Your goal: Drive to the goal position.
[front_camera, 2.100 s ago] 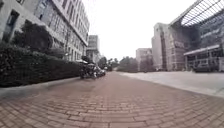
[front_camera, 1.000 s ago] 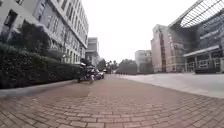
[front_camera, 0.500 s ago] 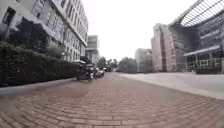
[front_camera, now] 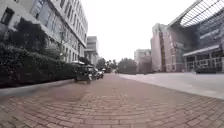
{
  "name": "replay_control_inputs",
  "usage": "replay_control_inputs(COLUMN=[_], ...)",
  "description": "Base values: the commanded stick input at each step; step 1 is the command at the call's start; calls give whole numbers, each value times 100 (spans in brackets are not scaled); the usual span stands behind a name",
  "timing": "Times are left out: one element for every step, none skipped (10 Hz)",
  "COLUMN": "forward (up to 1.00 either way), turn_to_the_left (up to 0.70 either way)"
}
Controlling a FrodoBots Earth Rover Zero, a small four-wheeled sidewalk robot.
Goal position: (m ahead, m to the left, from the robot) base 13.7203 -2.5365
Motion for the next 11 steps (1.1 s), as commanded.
replay_control_inputs(forward=[45, 45, 45, 45, 45, 45, 45, 45, 45, 45, 45], turn_to_the_left=[0, 0, 0, 0, 0, 0, 0, 0, 0, 0, 0])
